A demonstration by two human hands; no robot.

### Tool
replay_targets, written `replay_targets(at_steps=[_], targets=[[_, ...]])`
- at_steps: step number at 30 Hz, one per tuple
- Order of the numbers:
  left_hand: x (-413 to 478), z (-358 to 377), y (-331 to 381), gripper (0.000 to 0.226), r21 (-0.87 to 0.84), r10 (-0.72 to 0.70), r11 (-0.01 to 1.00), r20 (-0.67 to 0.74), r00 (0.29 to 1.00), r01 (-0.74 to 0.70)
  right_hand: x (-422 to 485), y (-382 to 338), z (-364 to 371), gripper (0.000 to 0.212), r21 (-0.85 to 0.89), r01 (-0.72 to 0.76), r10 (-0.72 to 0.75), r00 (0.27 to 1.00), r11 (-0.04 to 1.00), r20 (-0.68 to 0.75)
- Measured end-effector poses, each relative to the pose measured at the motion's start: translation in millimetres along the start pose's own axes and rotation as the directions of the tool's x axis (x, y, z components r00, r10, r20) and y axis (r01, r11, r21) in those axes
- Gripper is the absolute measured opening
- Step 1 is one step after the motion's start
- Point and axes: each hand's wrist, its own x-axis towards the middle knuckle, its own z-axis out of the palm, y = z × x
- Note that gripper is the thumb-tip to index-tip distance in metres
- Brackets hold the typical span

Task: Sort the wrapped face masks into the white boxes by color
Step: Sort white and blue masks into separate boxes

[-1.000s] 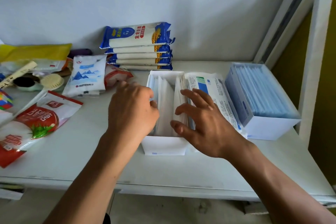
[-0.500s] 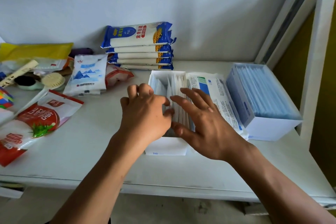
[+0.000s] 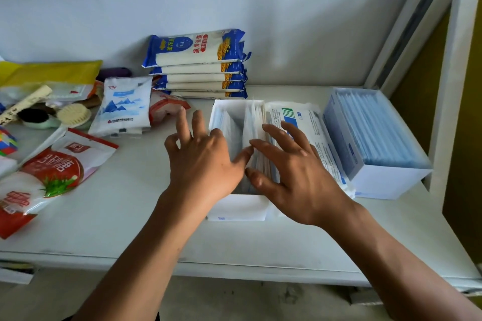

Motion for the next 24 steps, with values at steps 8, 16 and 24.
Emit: replay_targets(at_steps=[8, 16, 24], targets=[[5.2, 0.0, -4.0, 0.057, -0.072, -0.023, 0.997, 0.006, 1.0, 0.024, -1.1, 0.2, -0.9, 0.071, -0.033, -0.015, 0.015, 1.0, 0.999, 0.013], [5.2, -1.8, -2.2, 0.067, -0.066, -0.022, 0.998, 0.05, 0.999, 0.025, -1.3, 1.5, 0.0, 0.071, -0.035, -0.017, 0.017, 1.0, 0.999, 0.012], [7.5, 3.4, -5.9, 0.039, -0.072, -0.037, 0.997, 0.057, 0.998, 0.041, -1.2, 0.7, -1.5, 0.073, -0.031, -0.04, 0.041, 0.999, 0.999, 0.008]])
